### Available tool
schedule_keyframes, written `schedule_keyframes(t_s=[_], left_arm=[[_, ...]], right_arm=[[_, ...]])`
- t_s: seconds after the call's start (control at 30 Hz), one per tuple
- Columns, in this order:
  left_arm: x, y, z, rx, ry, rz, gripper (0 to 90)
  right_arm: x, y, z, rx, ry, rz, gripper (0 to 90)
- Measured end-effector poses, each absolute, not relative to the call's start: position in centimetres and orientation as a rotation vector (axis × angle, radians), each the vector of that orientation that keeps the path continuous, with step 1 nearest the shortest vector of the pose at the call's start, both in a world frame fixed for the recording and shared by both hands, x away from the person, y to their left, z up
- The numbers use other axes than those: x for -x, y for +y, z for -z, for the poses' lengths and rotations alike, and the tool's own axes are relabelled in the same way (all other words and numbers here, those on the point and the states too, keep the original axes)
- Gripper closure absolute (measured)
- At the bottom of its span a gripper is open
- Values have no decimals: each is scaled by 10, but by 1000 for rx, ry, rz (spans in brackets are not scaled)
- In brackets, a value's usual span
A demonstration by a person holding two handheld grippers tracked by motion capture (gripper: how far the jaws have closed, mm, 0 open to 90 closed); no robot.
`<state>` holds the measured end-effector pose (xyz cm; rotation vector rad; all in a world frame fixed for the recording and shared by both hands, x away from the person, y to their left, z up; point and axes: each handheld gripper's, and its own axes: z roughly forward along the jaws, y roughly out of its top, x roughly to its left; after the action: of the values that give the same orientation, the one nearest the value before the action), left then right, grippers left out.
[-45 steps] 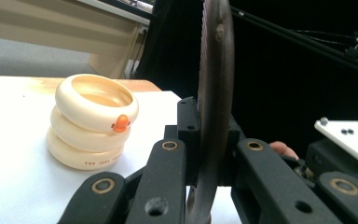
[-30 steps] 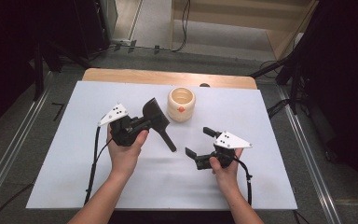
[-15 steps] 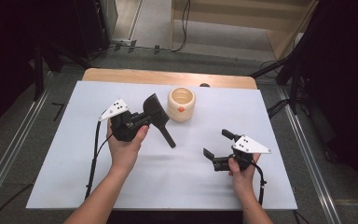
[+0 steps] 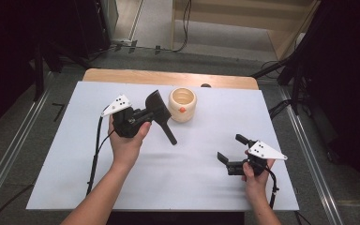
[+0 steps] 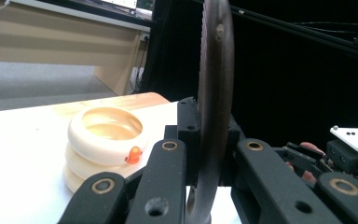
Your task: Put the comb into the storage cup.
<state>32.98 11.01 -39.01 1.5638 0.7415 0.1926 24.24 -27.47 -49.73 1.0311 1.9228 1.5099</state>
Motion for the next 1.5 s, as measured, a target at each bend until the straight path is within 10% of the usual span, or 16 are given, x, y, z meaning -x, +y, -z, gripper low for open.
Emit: schedule_keyframes(t_s=[1.5], left_arm=[[-366, 116, 360, -1561, 720, -214, 851]], right_arm=[[-221, -317, 513, -1108, 1901, -1474, 0]])
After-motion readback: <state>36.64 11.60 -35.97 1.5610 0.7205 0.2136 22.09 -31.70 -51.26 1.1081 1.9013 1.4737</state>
